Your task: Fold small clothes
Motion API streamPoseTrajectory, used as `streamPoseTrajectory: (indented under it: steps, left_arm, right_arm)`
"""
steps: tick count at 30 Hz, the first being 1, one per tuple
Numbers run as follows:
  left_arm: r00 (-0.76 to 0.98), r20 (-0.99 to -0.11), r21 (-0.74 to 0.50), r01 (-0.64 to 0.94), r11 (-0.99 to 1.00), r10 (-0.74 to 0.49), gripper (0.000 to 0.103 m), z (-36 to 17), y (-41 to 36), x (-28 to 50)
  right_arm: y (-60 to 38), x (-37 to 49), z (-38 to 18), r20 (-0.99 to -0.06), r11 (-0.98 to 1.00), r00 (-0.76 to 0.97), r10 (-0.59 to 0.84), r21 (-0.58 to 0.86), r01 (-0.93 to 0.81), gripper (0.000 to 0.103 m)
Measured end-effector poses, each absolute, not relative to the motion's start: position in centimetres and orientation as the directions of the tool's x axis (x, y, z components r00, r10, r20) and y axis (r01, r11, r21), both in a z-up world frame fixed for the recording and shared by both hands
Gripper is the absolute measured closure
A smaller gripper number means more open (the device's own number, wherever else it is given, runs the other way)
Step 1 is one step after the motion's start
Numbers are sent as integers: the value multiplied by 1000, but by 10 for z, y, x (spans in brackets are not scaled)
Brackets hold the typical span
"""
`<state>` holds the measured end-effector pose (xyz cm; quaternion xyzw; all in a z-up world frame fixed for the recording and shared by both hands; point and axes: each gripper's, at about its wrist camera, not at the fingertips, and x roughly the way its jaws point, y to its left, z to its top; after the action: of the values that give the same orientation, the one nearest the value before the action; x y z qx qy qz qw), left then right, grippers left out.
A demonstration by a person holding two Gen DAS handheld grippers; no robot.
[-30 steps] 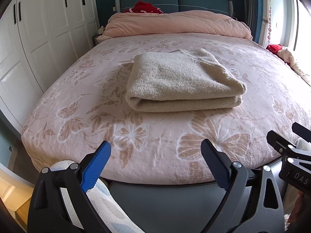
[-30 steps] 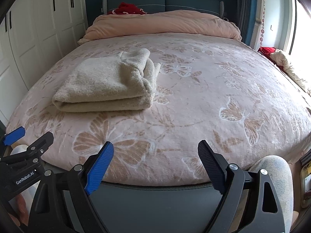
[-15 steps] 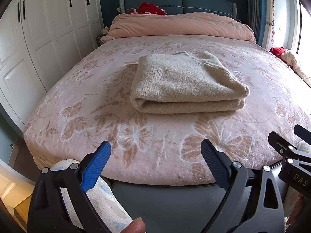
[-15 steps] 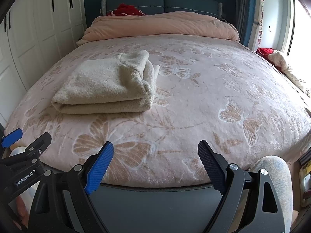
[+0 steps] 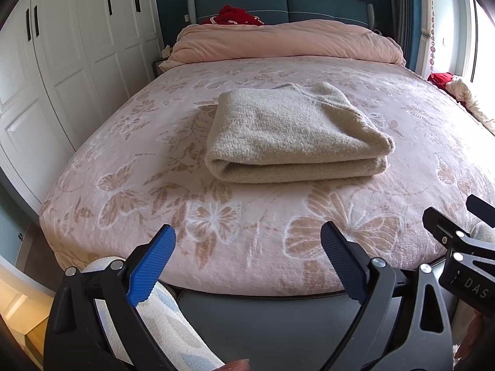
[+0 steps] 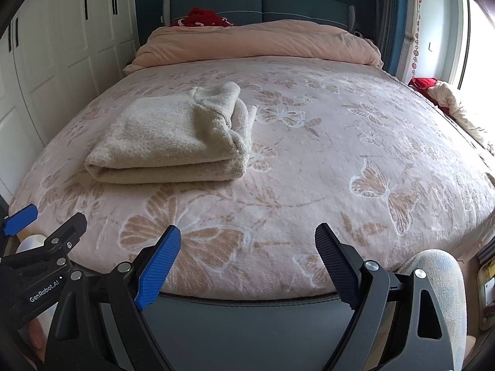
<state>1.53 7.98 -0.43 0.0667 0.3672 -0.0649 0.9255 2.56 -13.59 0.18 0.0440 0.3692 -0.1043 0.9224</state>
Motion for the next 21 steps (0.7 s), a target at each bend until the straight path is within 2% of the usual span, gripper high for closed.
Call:
streamPoseTrajectory:
  steps: [9,11,21]
  left_arm:
    - [701,-709,33,152,988,-84,10,-5,84,18]
    - [700,-709,25,148,989,-87,5,-4,85,18]
    - [701,-711,53,128,990,-52,5,-8,84,17]
  right_arm:
    - [-131,24,3,-687,973,708,-165,5,231,17]
    - [-132,24,3,-687,973,708,-164,5,230,17]
    - [-130,25,4,-689,974,707,-160,8,228,17]
